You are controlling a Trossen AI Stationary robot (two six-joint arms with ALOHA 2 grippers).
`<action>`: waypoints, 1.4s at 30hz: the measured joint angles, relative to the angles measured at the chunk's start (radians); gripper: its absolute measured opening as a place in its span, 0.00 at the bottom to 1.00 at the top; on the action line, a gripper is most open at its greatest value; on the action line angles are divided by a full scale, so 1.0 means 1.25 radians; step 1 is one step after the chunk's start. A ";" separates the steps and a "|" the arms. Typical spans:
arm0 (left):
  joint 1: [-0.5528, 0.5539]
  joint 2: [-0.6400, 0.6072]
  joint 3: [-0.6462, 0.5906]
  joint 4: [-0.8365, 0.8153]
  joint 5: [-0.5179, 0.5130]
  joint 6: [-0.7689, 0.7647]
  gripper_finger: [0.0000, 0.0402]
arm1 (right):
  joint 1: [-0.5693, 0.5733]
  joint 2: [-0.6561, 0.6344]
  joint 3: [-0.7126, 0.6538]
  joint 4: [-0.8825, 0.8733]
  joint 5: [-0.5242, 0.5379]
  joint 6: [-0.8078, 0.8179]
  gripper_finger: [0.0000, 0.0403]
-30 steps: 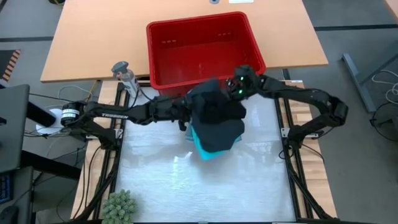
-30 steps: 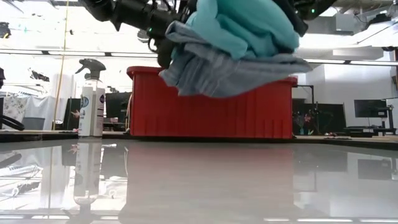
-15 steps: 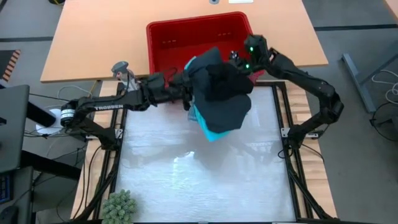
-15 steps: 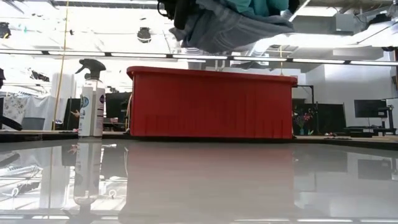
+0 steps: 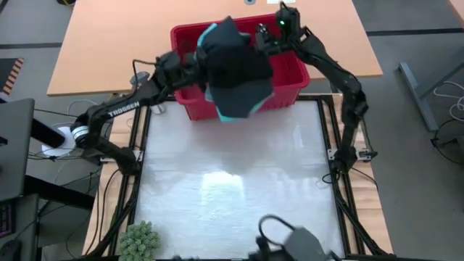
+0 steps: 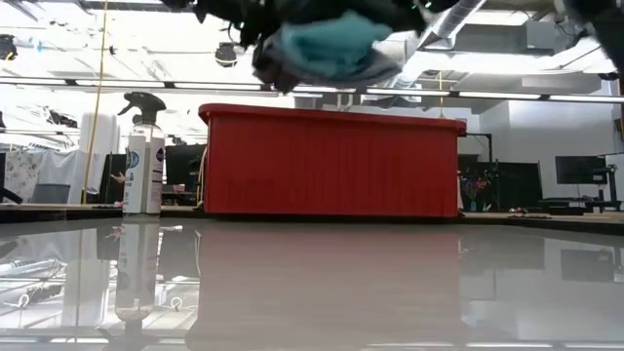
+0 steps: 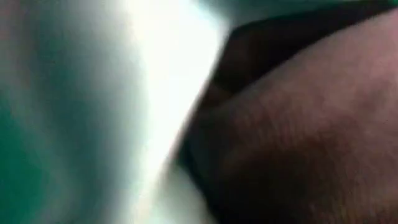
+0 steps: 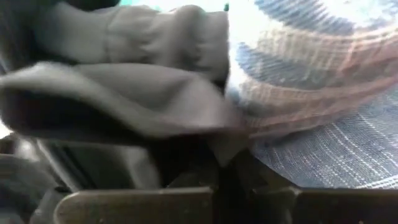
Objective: Fold Laundry from Bin
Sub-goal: Put all the folded clothes into the red organizer bin
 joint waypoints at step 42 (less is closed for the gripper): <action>0.326 0.659 0.427 -0.290 0.047 0.217 0.24 | -0.256 0.541 0.209 0.118 0.121 0.134 0.29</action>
